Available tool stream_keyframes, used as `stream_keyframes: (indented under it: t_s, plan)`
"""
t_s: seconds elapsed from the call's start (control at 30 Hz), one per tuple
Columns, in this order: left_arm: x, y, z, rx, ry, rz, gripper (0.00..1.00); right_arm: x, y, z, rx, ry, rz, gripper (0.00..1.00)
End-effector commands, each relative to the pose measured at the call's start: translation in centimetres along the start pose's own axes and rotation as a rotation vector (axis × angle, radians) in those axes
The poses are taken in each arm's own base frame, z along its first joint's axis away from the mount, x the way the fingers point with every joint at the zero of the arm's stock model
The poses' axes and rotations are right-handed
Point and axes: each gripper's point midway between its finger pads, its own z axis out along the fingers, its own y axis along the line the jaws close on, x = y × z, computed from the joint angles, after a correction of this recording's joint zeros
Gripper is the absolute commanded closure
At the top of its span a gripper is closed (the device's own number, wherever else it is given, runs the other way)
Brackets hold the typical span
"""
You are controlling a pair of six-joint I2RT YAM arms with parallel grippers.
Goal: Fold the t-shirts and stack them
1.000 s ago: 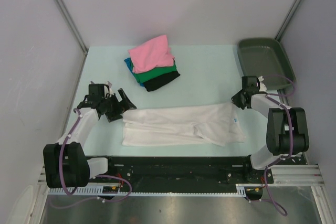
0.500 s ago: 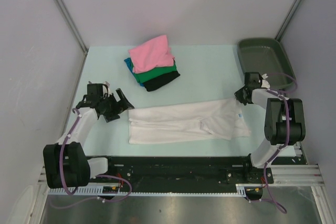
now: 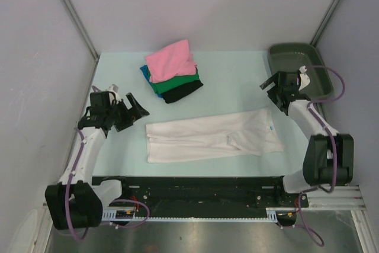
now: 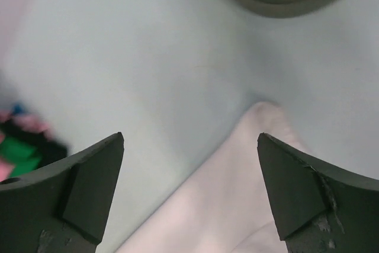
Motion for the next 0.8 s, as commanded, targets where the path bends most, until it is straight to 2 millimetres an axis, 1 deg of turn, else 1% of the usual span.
stream_keyframes:
  t_s: [0.0, 0.03, 0.07, 0.1, 0.13, 0.2, 0.23, 0.3, 0.33, 0.37, 0.4, 0.43, 0.47, 0.5, 0.57, 0.6, 0.7, 0.77]
  plan:
    - [-0.1, -3.8, -3.5, 0.168, -0.048, 0.044, 0.00, -0.8, 7.9, -9.0, -0.302, -0.069, -0.141, 0.00]
    - [0.5, -4.1, -3.7, 0.192, -0.037, 0.035, 0.00, -0.1, 8.7, -10.7, -0.358, -0.051, -0.178, 0.00]
    - [1.2, -4.1, -3.6, 0.216, -0.024, 0.035, 0.00, 1.3, 9.7, -11.7, -0.411, -0.012, -0.209, 0.00]
    - [1.9, -4.7, -3.7, 0.254, 0.001, 0.037, 0.00, 3.0, 10.7, -12.8, -0.476, 0.047, -0.242, 0.00]
    - [2.4, -4.7, -3.6, 0.264, 0.017, 0.033, 0.00, 5.9, 12.3, -14.7, -0.563, 0.120, -0.299, 0.00]
    - [3.4, -4.3, -3.2, 0.264, 0.049, 0.024, 0.00, 9.4, 13.4, -16.6, -0.653, 0.226, -0.361, 0.00]
    - [3.7, -4.0, -3.0, 0.260, 0.059, 0.021, 0.00, 12.3, 14.1, -18.4, -0.710, 0.288, -0.412, 0.00]
    - [4.7, -3.6, -2.6, 0.262, 0.084, 0.012, 0.00, 15.4, 14.6, -20.0, -0.765, 0.362, -0.470, 0.00]
    - [4.9, -3.4, -2.5, 0.257, 0.091, 0.004, 0.00, 16.7, 14.8, -20.6, -0.784, 0.381, -0.492, 0.00]
    - [5.6, -2.9, -2.2, 0.250, 0.107, -0.006, 0.00, 19.3, 15.0, -22.3, -0.830, 0.422, -0.553, 0.00]
    - [5.9, -2.7, -1.9, 0.244, 0.115, -0.013, 0.00, 20.8, 15.0, -22.6, -0.847, 0.454, -0.584, 0.00]
    - [6.1, -2.4, -1.7, 0.237, 0.121, -0.020, 0.00, 21.9, 15.2, -23.0, -0.860, 0.470, -0.600, 0.00]
    - [6.5, -2.0, -1.3, 0.231, 0.126, -0.027, 0.00, 23.6, 15.0, -24.0, -0.876, 0.500, -0.627, 0.00]
    - [6.7, -1.8, -1.1, 0.227, 0.129, -0.034, 0.00, 24.7, 14.8, -23.7, -0.865, 0.514, -0.650, 0.00]
    - [7.1, -1.5, -0.5, 0.227, 0.151, -0.059, 0.01, 26.3, 14.5, -24.2, -0.868, 0.540, -0.674, 0.00]
    - [7.3, -1.4, -0.3, 0.223, 0.158, -0.070, 0.03, 26.9, 14.2, -23.8, -0.848, 0.547, -0.684, 0.00]
    - [7.6, -0.7, 0.5, 0.191, 0.180, -0.107, 0.07, 27.7, 13.8, -24.0, -0.840, 0.553, -0.706, 0.00]
    - [7.5, -0.3, 1.0, 0.163, 0.191, -0.127, 0.10, 27.6, 13.7, -23.9, -0.827, 0.543, -0.709, 0.00]
